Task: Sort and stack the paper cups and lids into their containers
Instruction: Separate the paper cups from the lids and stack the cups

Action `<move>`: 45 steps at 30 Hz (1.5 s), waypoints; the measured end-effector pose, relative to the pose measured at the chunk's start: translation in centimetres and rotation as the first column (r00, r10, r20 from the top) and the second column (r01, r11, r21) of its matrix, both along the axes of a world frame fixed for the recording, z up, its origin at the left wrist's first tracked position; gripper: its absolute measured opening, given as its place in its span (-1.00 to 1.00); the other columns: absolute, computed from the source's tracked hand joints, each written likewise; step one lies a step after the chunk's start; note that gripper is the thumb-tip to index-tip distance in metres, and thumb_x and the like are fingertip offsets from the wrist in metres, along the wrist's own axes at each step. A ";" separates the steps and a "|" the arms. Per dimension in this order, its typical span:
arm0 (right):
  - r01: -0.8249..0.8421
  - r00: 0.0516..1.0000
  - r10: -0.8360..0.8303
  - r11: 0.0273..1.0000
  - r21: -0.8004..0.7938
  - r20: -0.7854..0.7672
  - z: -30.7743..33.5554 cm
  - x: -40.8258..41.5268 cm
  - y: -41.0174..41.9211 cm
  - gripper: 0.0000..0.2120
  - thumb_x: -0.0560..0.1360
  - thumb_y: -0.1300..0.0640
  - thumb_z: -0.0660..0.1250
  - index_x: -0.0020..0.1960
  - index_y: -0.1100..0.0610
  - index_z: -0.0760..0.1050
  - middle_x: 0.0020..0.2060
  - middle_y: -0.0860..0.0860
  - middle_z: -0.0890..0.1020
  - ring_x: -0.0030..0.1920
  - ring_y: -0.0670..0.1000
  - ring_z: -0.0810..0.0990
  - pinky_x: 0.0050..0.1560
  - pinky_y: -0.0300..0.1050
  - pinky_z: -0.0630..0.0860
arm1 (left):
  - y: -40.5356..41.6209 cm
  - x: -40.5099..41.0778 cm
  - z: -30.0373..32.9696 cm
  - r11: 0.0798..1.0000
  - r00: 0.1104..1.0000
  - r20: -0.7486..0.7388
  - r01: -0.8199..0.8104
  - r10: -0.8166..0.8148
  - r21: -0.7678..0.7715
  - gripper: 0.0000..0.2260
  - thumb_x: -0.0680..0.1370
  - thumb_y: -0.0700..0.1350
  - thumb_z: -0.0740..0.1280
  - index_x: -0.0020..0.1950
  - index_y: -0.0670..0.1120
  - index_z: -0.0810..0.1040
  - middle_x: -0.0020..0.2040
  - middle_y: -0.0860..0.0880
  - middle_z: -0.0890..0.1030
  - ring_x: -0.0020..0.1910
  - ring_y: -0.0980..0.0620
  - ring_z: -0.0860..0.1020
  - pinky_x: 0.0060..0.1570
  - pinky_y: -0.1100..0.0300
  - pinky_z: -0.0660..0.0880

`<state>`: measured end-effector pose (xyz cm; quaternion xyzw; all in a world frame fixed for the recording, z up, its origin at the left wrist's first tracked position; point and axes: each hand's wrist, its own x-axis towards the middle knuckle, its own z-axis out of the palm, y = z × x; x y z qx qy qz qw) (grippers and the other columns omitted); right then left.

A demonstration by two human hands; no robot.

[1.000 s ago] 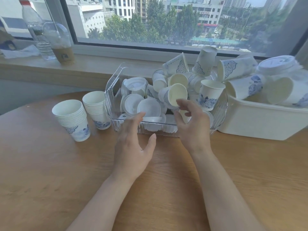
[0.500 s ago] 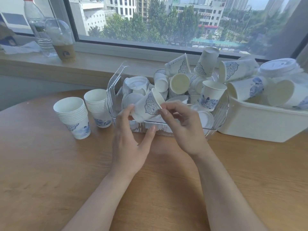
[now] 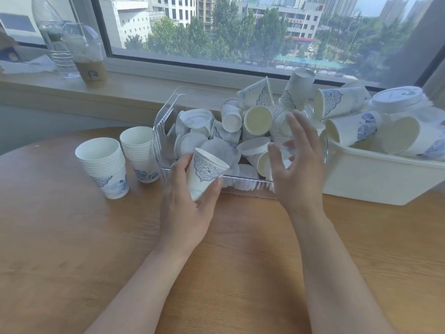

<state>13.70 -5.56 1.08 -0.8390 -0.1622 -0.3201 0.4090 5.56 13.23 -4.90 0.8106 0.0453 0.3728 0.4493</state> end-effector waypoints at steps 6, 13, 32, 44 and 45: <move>0.159 0.987 -0.160 0.986 -0.052 -0.011 -0.1 1.1 -1.9 -0.49 0.68 0.19 0.28 0.60 0.02 0.32 0.56 -0.07 0.35 0.17 0.07 0.61 0.18 -0.16 0.45 | -0.1 0.1 0.0 1.000 1.000 -0.011 0.025 -0.024 0.010 -0.45 0.59 0.16 0.42 0.52 -0.01 0.39 0.33 0.14 0.51 0.31 0.14 0.48 0.29 0.24 0.41; 0.120 0.986 -0.132 0.986 0.116 0.104 -0.2 0.6 -1.6 -0.85 0.65 0.19 0.36 0.17 0.07 0.65 0.02 -0.08 0.60 -0.11 -0.01 0.58 -0.04 -0.23 0.52 | -0.2 -0.1 0.1 0.999 0.999 -0.022 0.041 -0.041 0.004 -0.44 0.57 0.14 0.44 0.52 0.00 0.39 0.31 0.16 0.51 0.30 0.16 0.49 0.28 0.22 0.42; -0.530 0.647 0.721 0.659 0.533 -0.248 -0.7 -1.0 2.4 -0.91 0.63 0.26 0.40 0.08 0.17 0.68 -0.12 0.13 0.70 -0.04 0.00 0.61 0.05 -0.06 0.52 | -0.1 -0.1 0.2 0.999 0.999 0.027 0.039 -0.039 0.011 -0.42 0.51 0.04 0.52 0.47 -0.10 0.46 0.29 0.07 0.60 0.30 0.05 0.57 0.28 -0.12 0.52; -0.469 0.794 0.542 0.834 0.291 -0.274 -1.5 0.1 1.2 -0.90 0.57 0.15 0.49 0.05 0.00 0.73 -0.09 -0.13 0.70 -0.19 -0.13 0.56 -0.14 -0.21 0.41 | 0.3 -0.1 -0.1 0.998 0.997 0.039 0.059 -0.060 0.026 -0.38 0.53 0.15 0.48 0.56 0.10 0.38 0.35 0.20 0.54 0.36 0.12 0.52 0.27 -0.10 0.54; -0.381 0.865 0.432 0.896 0.229 -0.255 -1.6 0.5 0.8 -0.90 0.57 0.12 0.49 0.05 -0.04 0.73 -0.06 -0.16 0.71 -0.15 -0.12 0.58 -0.11 -0.28 0.39 | 0.3 0.0 -0.1 0.998 0.998 0.033 0.058 -0.059 0.026 -0.39 0.53 0.15 0.49 0.54 0.11 0.39 0.32 0.20 0.55 0.33 0.13 0.53 0.25 -0.07 0.55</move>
